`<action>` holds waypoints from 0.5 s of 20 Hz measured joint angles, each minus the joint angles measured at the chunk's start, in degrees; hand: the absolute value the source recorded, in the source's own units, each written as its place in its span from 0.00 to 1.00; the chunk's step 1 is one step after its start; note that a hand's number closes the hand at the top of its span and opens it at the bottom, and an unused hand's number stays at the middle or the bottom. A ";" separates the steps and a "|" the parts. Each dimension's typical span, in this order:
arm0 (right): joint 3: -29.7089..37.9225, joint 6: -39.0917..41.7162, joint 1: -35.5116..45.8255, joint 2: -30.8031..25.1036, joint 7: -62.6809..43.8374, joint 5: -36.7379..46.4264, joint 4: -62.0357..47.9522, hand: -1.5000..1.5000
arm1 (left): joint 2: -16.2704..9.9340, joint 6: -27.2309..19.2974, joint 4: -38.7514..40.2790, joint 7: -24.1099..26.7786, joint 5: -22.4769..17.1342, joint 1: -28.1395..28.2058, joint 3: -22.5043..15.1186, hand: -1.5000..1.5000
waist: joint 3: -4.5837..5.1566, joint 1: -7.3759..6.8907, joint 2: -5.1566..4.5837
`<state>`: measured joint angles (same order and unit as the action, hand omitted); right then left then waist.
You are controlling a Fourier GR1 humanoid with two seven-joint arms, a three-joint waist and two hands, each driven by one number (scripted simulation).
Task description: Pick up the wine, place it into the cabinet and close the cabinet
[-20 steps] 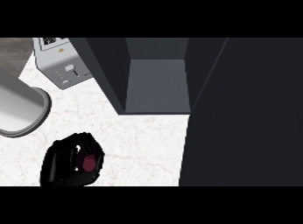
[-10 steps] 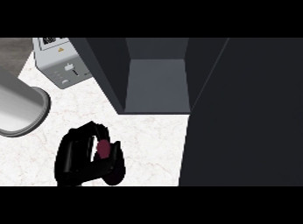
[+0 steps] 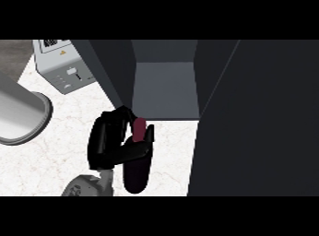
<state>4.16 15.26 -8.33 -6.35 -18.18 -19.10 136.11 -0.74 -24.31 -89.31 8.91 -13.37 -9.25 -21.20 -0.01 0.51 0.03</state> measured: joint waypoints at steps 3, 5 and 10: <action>2.68 1.34 0.57 -1.14 0.43 -1.27 -0.87 0.00 | 0.37 -3.22 4.46 0.76 0.05 -4.22 -0.94 1.00 | 0.01 0.06 -0.02; 3.63 1.56 1.49 -1.53 0.21 -1.97 -1.27 0.00 | 0.51 -5.33 6.79 1.04 0.33 -6.43 -1.82 1.00 | 0.00 0.04 -0.03; 4.22 2.10 1.68 -1.46 -0.19 -2.39 -1.08 0.00 | 0.65 -7.33 13.24 2.76 1.52 -10.66 -1.55 1.00 | 0.01 0.04 -0.03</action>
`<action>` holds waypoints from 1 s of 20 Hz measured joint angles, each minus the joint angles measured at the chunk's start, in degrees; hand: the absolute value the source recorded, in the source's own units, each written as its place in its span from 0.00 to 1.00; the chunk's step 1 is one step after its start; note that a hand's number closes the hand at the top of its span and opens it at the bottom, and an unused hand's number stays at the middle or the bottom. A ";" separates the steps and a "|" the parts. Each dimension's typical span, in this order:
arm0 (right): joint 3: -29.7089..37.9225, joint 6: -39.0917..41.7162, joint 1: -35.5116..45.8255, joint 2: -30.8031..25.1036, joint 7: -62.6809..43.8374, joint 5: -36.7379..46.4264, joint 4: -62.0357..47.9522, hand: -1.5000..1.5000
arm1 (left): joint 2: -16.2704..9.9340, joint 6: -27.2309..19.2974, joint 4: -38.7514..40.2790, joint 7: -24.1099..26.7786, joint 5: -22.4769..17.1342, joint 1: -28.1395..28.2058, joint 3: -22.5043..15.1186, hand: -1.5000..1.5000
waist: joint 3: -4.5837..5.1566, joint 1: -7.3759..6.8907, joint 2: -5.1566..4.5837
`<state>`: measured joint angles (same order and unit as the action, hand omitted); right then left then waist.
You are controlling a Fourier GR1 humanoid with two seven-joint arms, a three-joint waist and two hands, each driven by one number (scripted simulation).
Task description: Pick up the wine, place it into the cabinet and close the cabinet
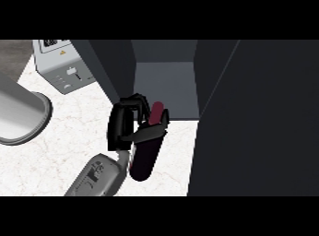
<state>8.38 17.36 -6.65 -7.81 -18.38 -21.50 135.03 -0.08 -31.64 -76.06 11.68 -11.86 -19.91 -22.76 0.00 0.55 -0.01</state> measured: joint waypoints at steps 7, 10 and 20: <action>2.96 1.09 0.94 -1.29 -0.78 -1.83 -0.37 0.00 | 0.05 -3.96 11.19 4.62 -4.27 -6.36 -1.51 1.00 | 0.02 0.24 -0.05; 3.04 1.45 0.60 -0.94 -0.92 -2.10 -0.31 0.00 | 0.07 -4.74 15.39 7.99 -7.37 -7.66 -2.61 1.00 | 0.02 0.35 -0.07; 4.46 2.96 0.46 -0.37 0.08 -3.95 -1.28 0.00 | 0.08 -1.47 29.63 18.37 -18.32 -15.96 -2.17 1.00 | 0.02 0.73 -0.15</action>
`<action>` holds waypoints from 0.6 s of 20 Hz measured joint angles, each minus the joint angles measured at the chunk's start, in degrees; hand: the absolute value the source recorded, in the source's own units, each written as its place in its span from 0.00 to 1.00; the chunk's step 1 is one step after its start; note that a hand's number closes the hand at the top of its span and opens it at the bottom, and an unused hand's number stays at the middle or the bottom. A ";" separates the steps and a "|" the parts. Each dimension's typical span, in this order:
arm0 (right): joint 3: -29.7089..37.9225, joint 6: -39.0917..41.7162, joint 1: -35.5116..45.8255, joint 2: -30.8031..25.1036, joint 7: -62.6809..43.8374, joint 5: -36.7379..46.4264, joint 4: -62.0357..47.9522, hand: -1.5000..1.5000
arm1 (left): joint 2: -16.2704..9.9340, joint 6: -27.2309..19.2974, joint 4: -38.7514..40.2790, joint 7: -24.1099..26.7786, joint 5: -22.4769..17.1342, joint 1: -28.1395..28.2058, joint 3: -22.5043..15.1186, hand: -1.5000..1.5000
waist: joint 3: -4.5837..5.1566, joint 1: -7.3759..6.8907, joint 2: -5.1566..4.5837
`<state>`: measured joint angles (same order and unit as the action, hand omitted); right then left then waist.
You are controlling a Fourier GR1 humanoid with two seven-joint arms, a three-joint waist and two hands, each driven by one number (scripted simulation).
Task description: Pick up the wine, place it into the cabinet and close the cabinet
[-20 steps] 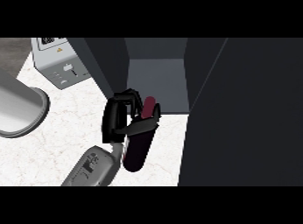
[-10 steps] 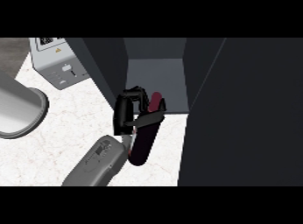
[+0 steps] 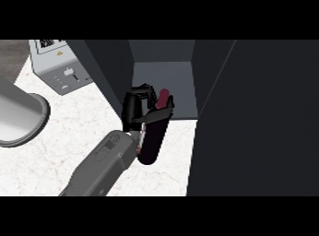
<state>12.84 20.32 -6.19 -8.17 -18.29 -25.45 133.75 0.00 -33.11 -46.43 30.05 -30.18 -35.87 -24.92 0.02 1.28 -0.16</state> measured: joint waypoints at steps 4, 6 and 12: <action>0.70 0.35 -0.44 -0.04 -0.26 -1.02 0.25 0.00 | 0.00 1.26 4.95 1.70 -3.45 -4.21 0.38 1.00 | 0.00 0.12 -0.02; 0.23 1.06 -1.05 0.69 0.77 -1.02 -0.14 0.00 | 0.00 1.57 7.34 1.71 -5.05 -6.65 0.26 1.00 | 0.00 0.22 -0.05; 1.00 0.81 0.34 0.23 0.09 -2.70 -0.42 0.00 | 0.00 3.67 15.18 1.95 -9.12 -12.97 1.16 1.00 | 0.00 0.60 -0.20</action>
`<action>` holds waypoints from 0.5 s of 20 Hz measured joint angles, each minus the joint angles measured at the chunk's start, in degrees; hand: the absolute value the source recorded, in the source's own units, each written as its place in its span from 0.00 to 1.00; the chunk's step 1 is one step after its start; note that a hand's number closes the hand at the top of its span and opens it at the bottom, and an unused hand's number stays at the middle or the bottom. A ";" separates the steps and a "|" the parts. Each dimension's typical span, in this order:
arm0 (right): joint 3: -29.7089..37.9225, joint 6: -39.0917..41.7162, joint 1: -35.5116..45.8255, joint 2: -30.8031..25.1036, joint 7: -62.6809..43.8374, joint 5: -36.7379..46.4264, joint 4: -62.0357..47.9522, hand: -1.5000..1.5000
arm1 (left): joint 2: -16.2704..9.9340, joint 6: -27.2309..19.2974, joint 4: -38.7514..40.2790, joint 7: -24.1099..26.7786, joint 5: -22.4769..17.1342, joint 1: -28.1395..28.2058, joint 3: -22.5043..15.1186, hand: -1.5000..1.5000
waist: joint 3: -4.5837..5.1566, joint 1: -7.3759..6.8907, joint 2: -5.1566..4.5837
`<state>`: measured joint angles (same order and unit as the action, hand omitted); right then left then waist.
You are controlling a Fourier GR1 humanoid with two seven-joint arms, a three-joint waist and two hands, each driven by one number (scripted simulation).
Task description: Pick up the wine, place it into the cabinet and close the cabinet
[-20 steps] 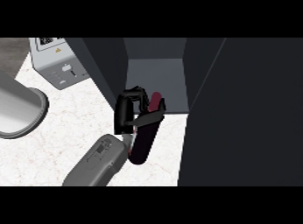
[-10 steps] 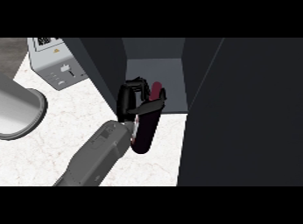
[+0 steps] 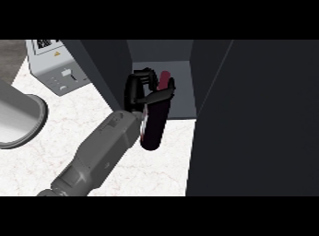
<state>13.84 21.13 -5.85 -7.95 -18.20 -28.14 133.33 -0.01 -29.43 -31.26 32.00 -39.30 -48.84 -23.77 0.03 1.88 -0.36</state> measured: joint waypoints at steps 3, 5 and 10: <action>0.36 0.95 -0.34 -0.45 0.11 -0.93 -0.18 0.00 | 0.00 0.18 3.68 0.81 -2.09 -2.82 -0.23 1.00 | 0.00 0.51 -0.12; 0.46 0.54 0.46 -0.79 -0.31 -0.98 -0.13 0.00 | 0.00 1.59 7.63 0.96 -2.02 -5.28 0.79 1.00 | 0.01 0.61 -0.23; -0.80 -0.42 1.81 -0.92 -1.43 -0.95 -0.01 0.00 | 0.01 0.24 13.14 -0.05 -1.58 -8.13 -0.59 1.00 | 0.02 1.13 -0.38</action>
<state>13.04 20.71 -4.04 -8.86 -19.63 -29.10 133.32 0.00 -29.19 -18.12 31.94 -40.88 -56.97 -24.35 0.04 3.01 -0.74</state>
